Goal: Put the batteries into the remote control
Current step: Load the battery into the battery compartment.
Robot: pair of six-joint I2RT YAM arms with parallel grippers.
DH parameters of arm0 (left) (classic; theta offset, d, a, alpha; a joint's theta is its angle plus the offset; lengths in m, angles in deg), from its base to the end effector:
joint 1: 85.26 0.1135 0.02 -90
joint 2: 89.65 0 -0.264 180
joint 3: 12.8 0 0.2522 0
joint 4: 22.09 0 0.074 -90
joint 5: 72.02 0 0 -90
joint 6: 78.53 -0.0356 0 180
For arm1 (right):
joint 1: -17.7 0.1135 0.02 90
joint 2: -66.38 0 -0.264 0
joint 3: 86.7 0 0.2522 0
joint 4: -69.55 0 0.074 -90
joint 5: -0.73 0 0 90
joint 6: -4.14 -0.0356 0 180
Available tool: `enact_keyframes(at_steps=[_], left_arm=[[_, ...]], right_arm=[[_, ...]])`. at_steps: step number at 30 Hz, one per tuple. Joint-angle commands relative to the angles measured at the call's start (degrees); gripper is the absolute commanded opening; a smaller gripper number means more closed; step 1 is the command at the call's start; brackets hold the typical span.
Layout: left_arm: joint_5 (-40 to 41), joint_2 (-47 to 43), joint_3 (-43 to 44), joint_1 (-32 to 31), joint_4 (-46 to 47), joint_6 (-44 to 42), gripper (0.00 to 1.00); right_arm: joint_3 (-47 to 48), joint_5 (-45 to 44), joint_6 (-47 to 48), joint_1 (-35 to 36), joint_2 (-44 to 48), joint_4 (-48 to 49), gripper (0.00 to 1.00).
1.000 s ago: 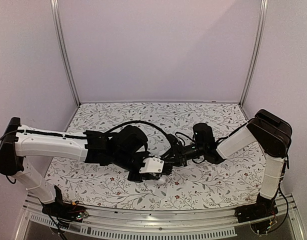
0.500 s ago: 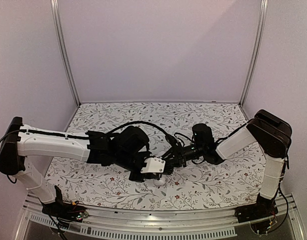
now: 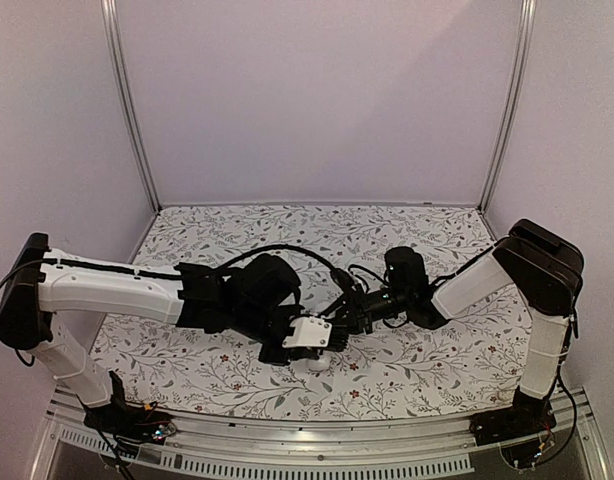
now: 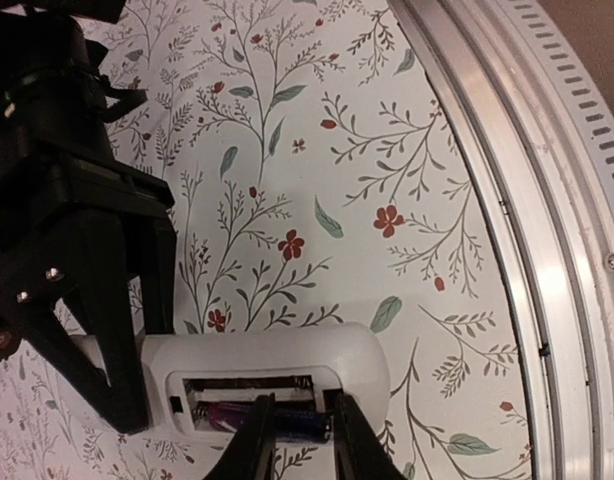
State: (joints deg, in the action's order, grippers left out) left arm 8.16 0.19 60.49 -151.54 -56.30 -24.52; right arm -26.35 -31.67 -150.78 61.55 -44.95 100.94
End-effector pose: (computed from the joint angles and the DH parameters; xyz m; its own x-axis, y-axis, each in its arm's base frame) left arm 0.1272 -0.3046 0.2212 0.3035 0.7486 -0.5894 0.9481 -0.1759 0.2648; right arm 0.2406 0.2728 0.1323 -0.9583 -0.2476 -0.1429 -0.1815 0.1406 0.9733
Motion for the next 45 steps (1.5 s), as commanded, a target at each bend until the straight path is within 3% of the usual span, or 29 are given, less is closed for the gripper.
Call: enact_keyframes(at_steps=[1,15,29,45], left_arm=[[0.2,1.4,0.8,-0.9,-0.6,0.0,0.21],[-1.1,1.9,0.8,1.6,-0.8,1.0,0.11],[-2.5,-0.2,-2.2,5.2,-0.8,0.5,0.07],[-4.4,-3.7,-7.4,8.8,4.2,1.0,0.07]], right_arm=[[1.3,0.8,-0.4,0.4,0.3,2.3,0.00],[0.6,1.9,-3.6,1.2,0.2,9.0,0.00],[0.0,3.4,-21.3,1.3,-4.8,35.0,0.00],[0.1,4.7,-21.0,2.8,-1.2,35.2,0.00]])
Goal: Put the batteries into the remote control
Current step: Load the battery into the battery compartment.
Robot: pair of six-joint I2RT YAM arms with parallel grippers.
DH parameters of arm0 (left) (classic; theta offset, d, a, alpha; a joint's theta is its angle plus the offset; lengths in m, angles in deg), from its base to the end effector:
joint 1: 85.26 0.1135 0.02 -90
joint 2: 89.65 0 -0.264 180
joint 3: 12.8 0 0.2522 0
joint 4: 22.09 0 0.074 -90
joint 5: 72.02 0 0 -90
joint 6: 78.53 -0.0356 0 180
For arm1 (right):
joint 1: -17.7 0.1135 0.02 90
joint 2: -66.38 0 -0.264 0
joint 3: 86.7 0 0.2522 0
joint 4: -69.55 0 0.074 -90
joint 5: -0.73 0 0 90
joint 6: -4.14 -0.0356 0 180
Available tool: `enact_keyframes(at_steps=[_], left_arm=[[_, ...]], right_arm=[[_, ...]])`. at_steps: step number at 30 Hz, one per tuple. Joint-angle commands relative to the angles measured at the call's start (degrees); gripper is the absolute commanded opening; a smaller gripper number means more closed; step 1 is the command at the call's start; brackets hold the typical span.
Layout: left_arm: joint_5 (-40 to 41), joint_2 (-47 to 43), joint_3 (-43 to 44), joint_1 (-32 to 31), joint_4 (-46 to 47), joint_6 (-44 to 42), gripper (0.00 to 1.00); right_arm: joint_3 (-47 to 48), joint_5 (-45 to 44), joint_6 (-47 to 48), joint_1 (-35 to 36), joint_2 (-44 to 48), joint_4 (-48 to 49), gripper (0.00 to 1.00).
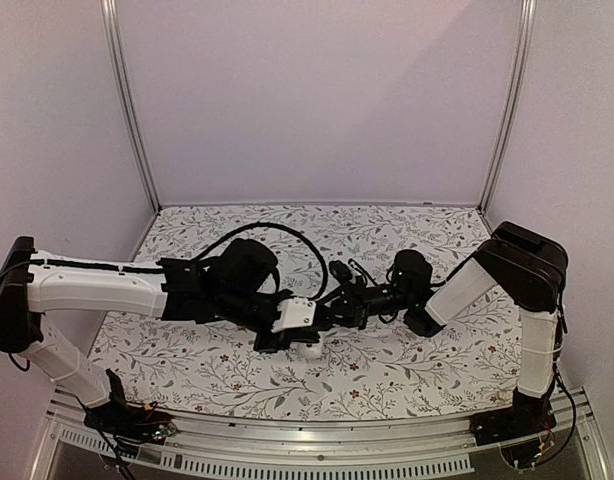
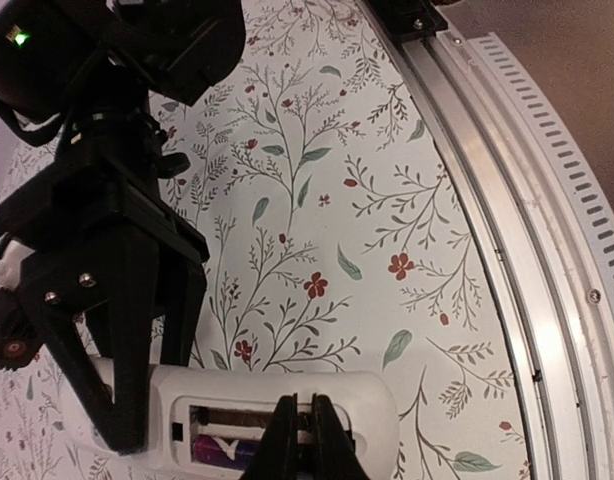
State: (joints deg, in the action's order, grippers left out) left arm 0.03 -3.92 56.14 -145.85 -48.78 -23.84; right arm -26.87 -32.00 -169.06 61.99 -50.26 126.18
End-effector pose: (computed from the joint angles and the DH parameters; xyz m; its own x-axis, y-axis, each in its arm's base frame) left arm 0.1476 -0.2842 0.2297 0.2667 0.6466 -0.7147 0.9612 -0.1242 0.2464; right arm 0.2437 0.2796 0.1381 -0.9731 -0.1992 -0.1158 -0.1138 -0.0215 0.9933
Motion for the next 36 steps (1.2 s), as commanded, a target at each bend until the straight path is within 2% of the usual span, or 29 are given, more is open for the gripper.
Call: enact_keyframes(at_steps=[1,20,28,36], left_arm=[[3.7,0.1,-3.4,3.3,-2.9,0.4,0.07],[2.4,0.2,-6.7,6.5,-0.4,2.7,0.07],[3.5,1.6,-5.6,6.6,-4.2,3.8,0.05],[2.9,-3.9,-5.5,5.4,-3.9,4.7,0.09]], right_arm=[[0.6,5.0,-2.6,2.4,4.2,9.9,0.00],[1.4,5.9,-2.2,3.6,10.4,9.9,0.00],[1.5,6.0,-2.3,3.7,11.5,9.6,0.00],[0.9,4.2,6.0,2.5,12.2,-3.3,0.00]])
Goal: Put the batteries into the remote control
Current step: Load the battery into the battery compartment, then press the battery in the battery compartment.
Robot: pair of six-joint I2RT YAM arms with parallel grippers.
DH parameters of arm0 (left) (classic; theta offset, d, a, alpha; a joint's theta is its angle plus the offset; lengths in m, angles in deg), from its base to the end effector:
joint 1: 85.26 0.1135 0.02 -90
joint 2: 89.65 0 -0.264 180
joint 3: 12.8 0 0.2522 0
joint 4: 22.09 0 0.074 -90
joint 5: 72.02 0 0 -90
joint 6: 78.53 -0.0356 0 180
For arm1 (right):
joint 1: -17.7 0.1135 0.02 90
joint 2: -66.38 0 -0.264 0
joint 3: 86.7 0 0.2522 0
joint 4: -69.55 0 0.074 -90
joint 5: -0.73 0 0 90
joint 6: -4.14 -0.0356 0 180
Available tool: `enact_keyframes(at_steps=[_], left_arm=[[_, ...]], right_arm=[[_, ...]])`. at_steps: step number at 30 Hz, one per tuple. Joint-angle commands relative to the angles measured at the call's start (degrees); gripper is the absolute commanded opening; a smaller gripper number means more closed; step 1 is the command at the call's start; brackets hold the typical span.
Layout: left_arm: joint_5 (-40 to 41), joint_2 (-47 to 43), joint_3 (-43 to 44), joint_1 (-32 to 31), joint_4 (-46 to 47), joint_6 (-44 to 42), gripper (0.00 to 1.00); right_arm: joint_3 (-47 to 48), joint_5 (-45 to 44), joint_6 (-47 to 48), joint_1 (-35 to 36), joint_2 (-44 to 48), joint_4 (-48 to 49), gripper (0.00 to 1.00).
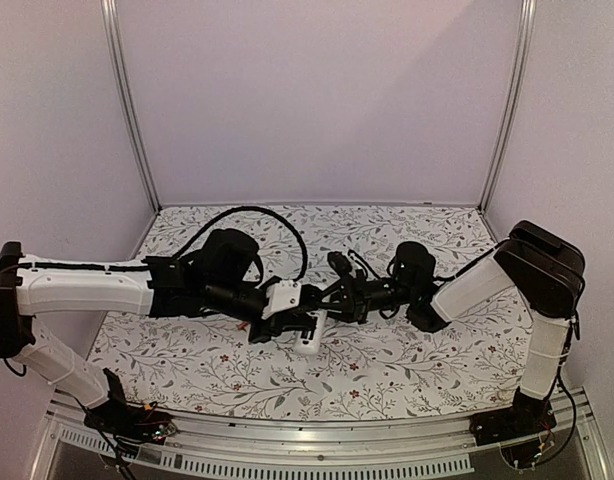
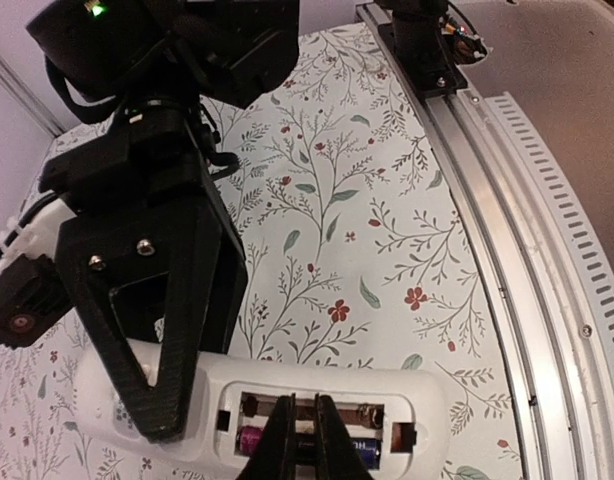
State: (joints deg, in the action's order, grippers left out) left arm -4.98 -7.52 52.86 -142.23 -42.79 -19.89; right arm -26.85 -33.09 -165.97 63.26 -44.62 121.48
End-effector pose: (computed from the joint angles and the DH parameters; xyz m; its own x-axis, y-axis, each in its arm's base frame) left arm 0.1578 -0.2681 0.2390 0.2087 0.5581 -0.8031 0.9753 -0.0576 0.2134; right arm 0.2356 0.2825 0.1648 -0.9628 -0.1987 -0.1829 -0.1775 -0.0445 0.9831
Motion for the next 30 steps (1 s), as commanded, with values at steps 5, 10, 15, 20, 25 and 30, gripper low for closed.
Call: enact_keyframes(at_steps=[5,10,15,20,25,30], left_arm=[[9.6,-3.6,-0.3,-0.7,-9.5,2.0,0.14],[11.0,-7.4,1.2,-1.9,-8.3,6.4,0.29],[17.1,-13.9,-2.3,-1.6,-3.2,17.8,0.65],[19.1,-18.5,-6.5,-0.3,0.8,34.7,1.00],[12.0,-15.1,-5.6,0.1,-0.4,39.2,1.00],[8.2,-10.8,-4.5,0.0,2.6,43.3,0.87]], right_arm=[[1.3,3.4,11.8,1.0,8.9,-11.3,0.00],[1.8,1.9,15.9,0.8,8.7,-15.7,0.00],[2.6,-0.5,23.1,0.7,10.9,-26.3,0.00],[4.7,-4.6,35.0,0.7,16.0,-39.8,0.00],[5.7,-5.3,39.5,0.6,18.3,-42.0,0.00],[6.3,-6.0,40.7,0.7,19.6,-43.1,0.00]])
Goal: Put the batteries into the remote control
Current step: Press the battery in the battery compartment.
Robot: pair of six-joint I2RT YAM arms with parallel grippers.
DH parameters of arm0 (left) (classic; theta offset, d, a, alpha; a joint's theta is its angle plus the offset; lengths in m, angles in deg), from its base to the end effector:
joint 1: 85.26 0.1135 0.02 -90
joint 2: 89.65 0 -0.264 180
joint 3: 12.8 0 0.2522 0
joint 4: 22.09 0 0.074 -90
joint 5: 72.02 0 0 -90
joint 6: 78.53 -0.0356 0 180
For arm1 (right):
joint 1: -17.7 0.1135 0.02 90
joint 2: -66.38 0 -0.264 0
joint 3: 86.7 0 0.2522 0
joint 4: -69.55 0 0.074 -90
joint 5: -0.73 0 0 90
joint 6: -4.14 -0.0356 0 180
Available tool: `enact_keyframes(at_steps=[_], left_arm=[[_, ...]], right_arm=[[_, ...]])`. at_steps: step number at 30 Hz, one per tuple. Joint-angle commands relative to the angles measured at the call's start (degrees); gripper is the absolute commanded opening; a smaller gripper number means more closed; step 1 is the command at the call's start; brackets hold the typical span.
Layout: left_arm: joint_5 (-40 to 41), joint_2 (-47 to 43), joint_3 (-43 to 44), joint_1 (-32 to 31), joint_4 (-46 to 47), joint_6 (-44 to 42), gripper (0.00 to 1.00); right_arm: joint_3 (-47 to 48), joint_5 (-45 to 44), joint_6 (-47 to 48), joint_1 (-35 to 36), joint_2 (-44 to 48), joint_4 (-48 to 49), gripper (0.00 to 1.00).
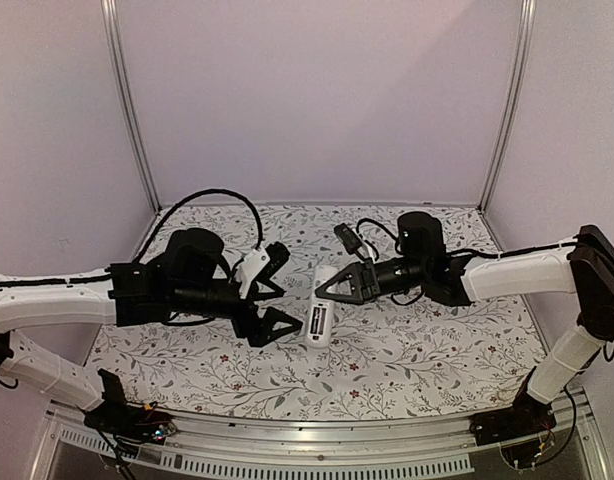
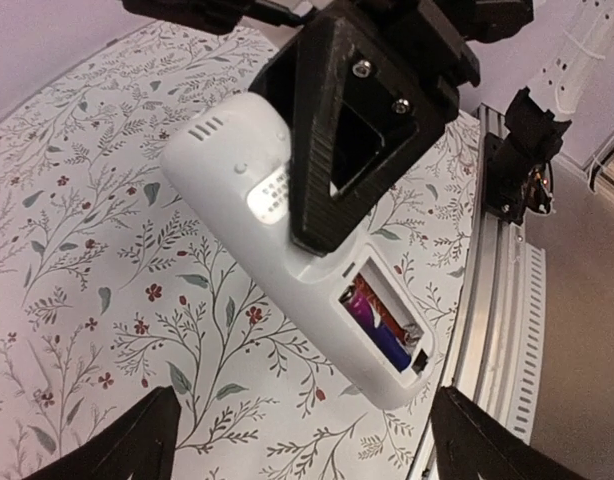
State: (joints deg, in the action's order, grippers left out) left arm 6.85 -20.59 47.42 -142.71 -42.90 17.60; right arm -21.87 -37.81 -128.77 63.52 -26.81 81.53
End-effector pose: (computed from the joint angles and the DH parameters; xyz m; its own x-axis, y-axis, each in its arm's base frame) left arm 0.1392 -0.2309 0.2674 -0.3626 0.3733 -0.8539 0.8837 0.4288 -0.1878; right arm 0.2232 0.2696 0.2302 -0.8042 -0.2189 -0.5525 -0.5765 0.0616 0.8148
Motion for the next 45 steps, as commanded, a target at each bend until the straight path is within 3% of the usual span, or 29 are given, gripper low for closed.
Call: enact_keyframes(at_steps=[1,9,21,32,35,40,45], left_arm=[[-3.8,2.7,0.8,0.5,3.9,6.6,0.83],[-5.4,8.0,3.2,0.3,5.7,8.5,0.63],[-7.0,12.9,4.7,-1.0,5.8,8.3,0.60],[-5.0,14.7,4.8,-0.9,4.6,8.1,0.34],[-2.6,14.6,5.0,-0.6,4.1,8.5,0.36],[-1.6,12.4,6.0,1.7,1.1,8.2,0.58],[1.9,9.5,7.3,7.5,-9.4,7.2,0.66]], right_arm=[[1.5,-1.2,3.5,0.5,1.8,-3.3,0.00],[1.8,-1.6,4.0,0.8,2.4,-4.7,0.00],[1.9,-1.9,3.9,0.9,3.0,-4.7,0.00],[1.8,-0.9,3.6,0.9,3.4,-4.5,0.00],[1.8,-0.8,3.3,0.8,3.5,-4.4,0.00],[0.7,-1.6,3.0,-0.9,2.7,-4.4,0.00],[-1.9,-2.6,2.8,-5.2,2.1,-4.5,0.00]])
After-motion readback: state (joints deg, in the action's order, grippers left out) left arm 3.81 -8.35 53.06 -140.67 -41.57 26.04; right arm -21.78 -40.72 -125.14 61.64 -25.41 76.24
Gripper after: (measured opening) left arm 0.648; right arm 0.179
